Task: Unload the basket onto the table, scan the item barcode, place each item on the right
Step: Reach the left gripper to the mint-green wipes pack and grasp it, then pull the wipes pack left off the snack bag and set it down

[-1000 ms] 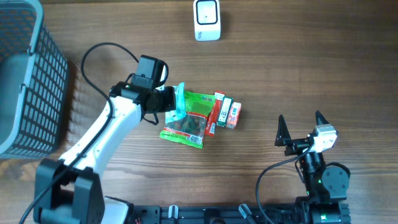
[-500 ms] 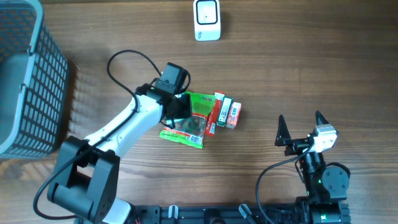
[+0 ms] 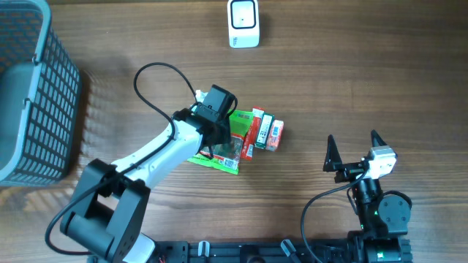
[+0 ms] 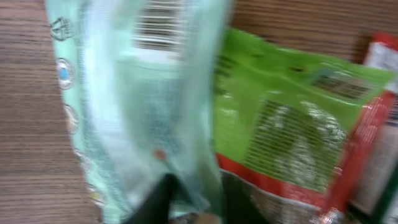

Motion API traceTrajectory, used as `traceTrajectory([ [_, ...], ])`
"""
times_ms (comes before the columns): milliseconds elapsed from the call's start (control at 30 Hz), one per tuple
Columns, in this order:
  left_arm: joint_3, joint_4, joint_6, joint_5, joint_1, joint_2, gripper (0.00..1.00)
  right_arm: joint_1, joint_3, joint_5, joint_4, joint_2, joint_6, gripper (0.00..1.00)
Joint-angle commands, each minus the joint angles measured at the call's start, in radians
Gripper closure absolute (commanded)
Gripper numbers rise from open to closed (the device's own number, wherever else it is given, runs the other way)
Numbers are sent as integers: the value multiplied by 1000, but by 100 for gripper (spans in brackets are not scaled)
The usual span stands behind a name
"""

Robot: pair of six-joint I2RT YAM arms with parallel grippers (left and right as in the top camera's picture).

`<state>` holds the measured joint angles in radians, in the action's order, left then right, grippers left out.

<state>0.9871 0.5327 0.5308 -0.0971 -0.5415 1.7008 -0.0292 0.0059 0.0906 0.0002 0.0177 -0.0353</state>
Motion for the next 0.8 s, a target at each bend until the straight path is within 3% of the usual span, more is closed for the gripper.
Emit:
traceTrajectory([
  [0, -21, -3, -7, -15, -4, 44, 96, 3, -1, 15, 6, -4, 8, 0],
  [167, 68, 147, -76, -321, 26, -81, 96, 3, -1, 15, 6, -4, 9, 0],
  [233, 74, 149, -192, -406, 29, -162, 96, 3, -1, 15, 6, -4, 8, 0],
  [300, 74, 163, -237, -406, 29, -190, 96, 3, -1, 15, 6, -4, 9, 0],
  [500, 58, 276, -204, -375, 30, -164, 95, 3, -1, 15, 6, -4, 9, 0],
  [567, 57, 263, -105, -344, 36, -156, 27, 3, -1, 15, 6, -4, 9, 0],
  [700, 57, 185, -42, -205, 53, -148, 9, 3, -1, 15, 6, -4, 9, 0],
  [733, 57, 164, -39, -172, 58, -142, 0, 3, -1, 15, 6, -4, 8, 0],
  [767, 57, 151, -15, -149, 65, -132, 0, 3, -1, 15, 6, -4, 8, 0],
])
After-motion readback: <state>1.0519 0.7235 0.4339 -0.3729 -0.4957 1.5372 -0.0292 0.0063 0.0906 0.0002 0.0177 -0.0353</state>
